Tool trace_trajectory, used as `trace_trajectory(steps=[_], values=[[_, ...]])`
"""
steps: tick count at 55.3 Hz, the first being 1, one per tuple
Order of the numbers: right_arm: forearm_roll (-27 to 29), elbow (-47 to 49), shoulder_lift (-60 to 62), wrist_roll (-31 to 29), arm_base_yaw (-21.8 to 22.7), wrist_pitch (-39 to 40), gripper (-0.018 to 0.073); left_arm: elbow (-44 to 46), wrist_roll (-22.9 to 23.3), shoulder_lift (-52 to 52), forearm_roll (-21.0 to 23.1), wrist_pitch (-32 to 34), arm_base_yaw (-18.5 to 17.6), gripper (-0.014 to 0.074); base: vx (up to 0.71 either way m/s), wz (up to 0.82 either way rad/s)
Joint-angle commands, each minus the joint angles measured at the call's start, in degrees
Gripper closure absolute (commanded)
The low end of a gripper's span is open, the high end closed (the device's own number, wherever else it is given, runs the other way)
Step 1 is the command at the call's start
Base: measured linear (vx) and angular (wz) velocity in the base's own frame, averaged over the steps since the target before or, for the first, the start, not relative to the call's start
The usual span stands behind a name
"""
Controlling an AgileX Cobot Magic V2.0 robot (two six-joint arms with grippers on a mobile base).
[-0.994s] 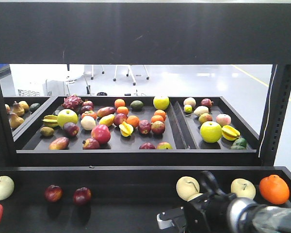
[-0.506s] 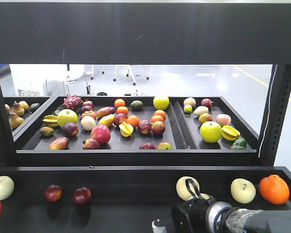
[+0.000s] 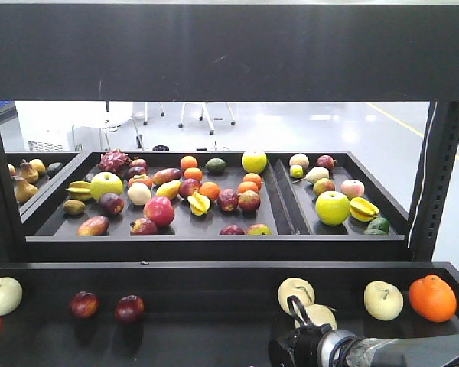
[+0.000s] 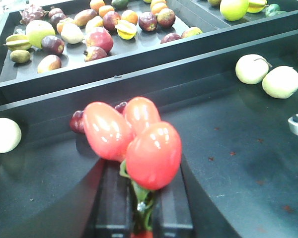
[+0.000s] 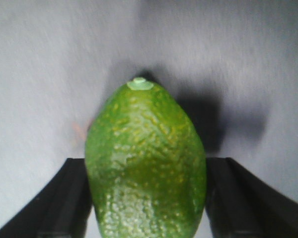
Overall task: Pick snacks and fruit into basket
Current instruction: 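Lift the strawberries and avocado up off the tray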
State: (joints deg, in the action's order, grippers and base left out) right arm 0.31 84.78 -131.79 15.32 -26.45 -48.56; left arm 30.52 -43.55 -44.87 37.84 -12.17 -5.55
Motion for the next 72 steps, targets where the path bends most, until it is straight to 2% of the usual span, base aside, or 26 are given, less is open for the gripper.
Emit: trace_trajectory(steps=[1,13,32,43,44,47,55,62,72], values=[[-0.3,2.1,3.5,-0.6,0.2,-1.7,0.031,1.8,0.2,0.5,1.2,4.4,-0.1,0.0602,0.0,0.0],[-0.3,6.9,4.4,-0.9,0.2,-8.2,0.0573,1.8,0.2,0.5,1.2,4.5,-0.1,0.0602,0.0,0.0],[0.8,7.3,21.1,-4.8,-1.1,-9.7,0.0571,1.8,0.2,0.5,1.2,7.3,-0.1,0.0602,0.0,0.0],[-2.5,7.3,33.7,-6.2,-1.2,-6.5,0.0571,1.8,0.2,0.5,1.2,7.8,-0.1,0.0602,0.0,0.0],[-5.9,7.1,45.3,-6.2,-1.2,-4.3,0.057,1.8,0.2,0.5,1.2,7.8,-0.1,0.0602,0.0,0.0],[-6.7,6.5,48.6,-6.2,-1.2,-4.5,0.0569,1.8,0.2,0.5,1.2,7.8,-0.1,0.0602,0.0,0.0],[-11.1,1.1,57.9,-6.0,-1.2,-3.1,0.0568,1.8,0.2,0.5,1.2,7.8,-0.1,0.0602,0.0,0.0],[-13.9,-7.4,68.1,-4.5,-1.2,-1.3,0.0568,1.8,0.2,0.5,1.2,7.6,-0.1,0.0602,0.0,0.0],[-17.7,-20.0,79.2,2.7,-1.1,0.0,0.0568,1.8,0.2,0.5,1.2,7.5,-0.1,0.0602,0.0,0.0]])
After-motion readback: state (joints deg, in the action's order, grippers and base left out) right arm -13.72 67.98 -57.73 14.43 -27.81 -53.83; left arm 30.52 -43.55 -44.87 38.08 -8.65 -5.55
